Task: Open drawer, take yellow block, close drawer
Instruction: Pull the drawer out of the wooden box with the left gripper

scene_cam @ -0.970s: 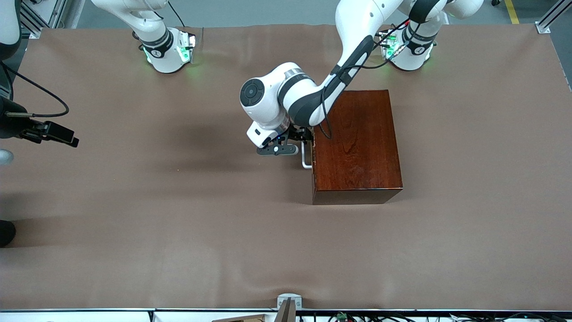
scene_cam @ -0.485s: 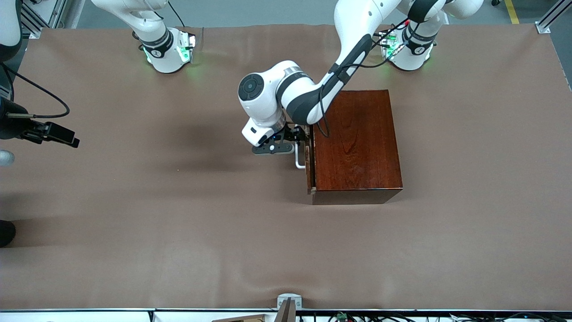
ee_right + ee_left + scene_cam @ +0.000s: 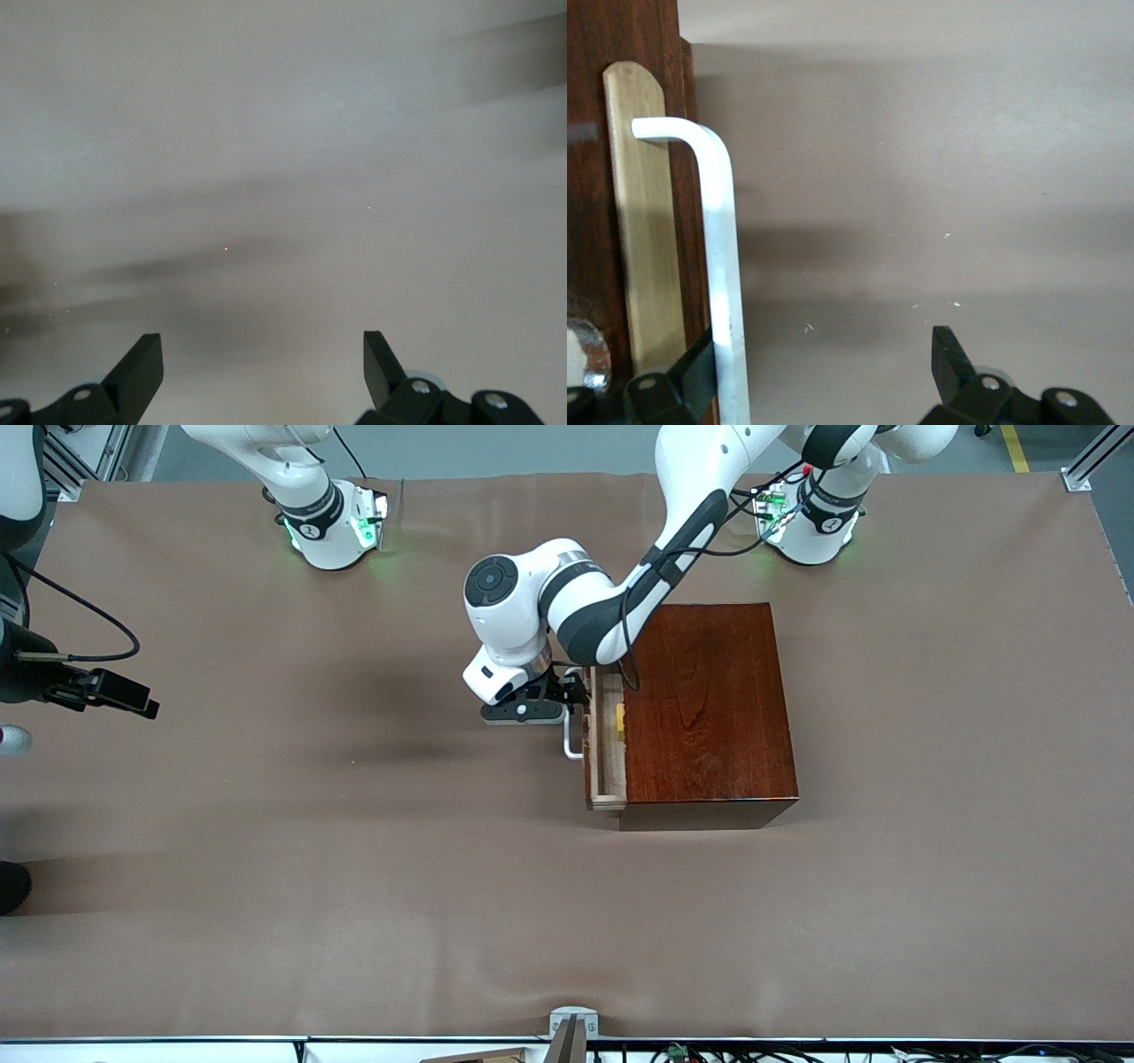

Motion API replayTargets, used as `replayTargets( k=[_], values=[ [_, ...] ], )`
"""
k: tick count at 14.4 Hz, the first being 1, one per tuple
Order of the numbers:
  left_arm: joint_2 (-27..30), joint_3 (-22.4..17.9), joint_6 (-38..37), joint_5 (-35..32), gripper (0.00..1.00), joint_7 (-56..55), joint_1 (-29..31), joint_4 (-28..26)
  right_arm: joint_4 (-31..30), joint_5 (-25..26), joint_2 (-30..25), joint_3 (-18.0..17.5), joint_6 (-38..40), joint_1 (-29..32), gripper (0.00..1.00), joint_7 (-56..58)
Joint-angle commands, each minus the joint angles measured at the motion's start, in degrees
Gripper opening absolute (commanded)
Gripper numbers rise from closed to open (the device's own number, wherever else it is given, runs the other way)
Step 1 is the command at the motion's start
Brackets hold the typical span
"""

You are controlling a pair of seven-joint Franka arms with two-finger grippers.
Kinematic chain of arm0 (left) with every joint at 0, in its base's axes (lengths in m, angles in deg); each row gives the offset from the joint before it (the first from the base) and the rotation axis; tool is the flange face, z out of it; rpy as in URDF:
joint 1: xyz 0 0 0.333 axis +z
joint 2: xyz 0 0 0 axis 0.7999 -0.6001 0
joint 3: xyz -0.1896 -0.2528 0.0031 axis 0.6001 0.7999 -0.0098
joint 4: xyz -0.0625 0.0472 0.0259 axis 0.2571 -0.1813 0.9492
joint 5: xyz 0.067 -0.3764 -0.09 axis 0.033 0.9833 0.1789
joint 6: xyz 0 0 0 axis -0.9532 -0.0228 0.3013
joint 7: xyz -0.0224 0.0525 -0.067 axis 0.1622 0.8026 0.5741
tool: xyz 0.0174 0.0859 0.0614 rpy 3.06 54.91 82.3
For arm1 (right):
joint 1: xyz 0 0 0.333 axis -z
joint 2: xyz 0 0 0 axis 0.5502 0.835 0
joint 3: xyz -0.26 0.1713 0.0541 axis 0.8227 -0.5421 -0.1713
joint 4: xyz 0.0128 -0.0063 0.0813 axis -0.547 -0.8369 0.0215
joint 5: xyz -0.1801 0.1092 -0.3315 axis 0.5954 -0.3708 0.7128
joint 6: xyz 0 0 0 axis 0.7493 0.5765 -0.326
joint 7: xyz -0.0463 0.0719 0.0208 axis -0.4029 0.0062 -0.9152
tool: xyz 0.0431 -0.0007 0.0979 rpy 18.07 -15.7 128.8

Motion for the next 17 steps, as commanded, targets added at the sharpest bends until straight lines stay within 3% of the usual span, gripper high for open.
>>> replayTargets(
  k=[1,10,13,17],
  values=[
    [-0.98,0.4,3.07,-0.5,1.0,-1.25,-0.99,1.08,0.48,-0.52,0.52,-0.13,0.33,0.18,1.0,-0.03],
    [-1.86,0.58,9.75,1.08,1.0,-0.72,-1.7,1.16,0.57,-1.48,2.28,-0.31,-2.04,-2.9,1.0,-0.03],
    [-2.39,1.46,11.86,1.34,1.0,-0.72,-1.61,1.25,0.57,-6.75,3.24,-0.22,-3.1,-2.46,1.0,1.1],
    [-2.48,1.28,16.34,6.34,1.0,-0.72,-1.43,1.25,0.48,-7.03,4.39,-0.22,-3.54,-3.77,1.0,10.04]
  ],
)
